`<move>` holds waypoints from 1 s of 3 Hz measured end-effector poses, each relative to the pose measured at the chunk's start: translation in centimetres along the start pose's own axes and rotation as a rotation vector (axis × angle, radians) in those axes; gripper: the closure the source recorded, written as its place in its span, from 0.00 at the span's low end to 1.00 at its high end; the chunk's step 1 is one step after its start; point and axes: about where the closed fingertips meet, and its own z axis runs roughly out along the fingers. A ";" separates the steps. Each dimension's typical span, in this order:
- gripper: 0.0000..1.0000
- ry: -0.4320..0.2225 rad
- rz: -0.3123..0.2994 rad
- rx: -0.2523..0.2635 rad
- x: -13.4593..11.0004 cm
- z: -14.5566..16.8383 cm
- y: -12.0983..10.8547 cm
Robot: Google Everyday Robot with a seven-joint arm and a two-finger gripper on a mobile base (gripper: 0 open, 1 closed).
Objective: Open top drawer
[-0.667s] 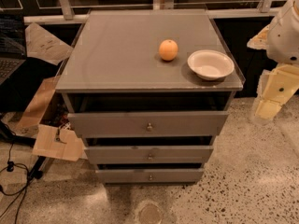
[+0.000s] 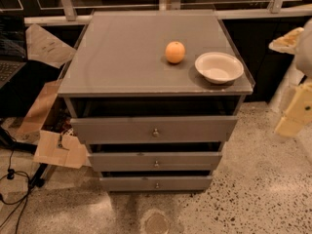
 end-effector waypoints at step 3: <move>0.00 -0.361 0.155 0.195 8.7 6.8 5.3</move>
Offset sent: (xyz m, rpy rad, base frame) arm -0.0399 0.0153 0.0001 0.9850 -0.6189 -0.0254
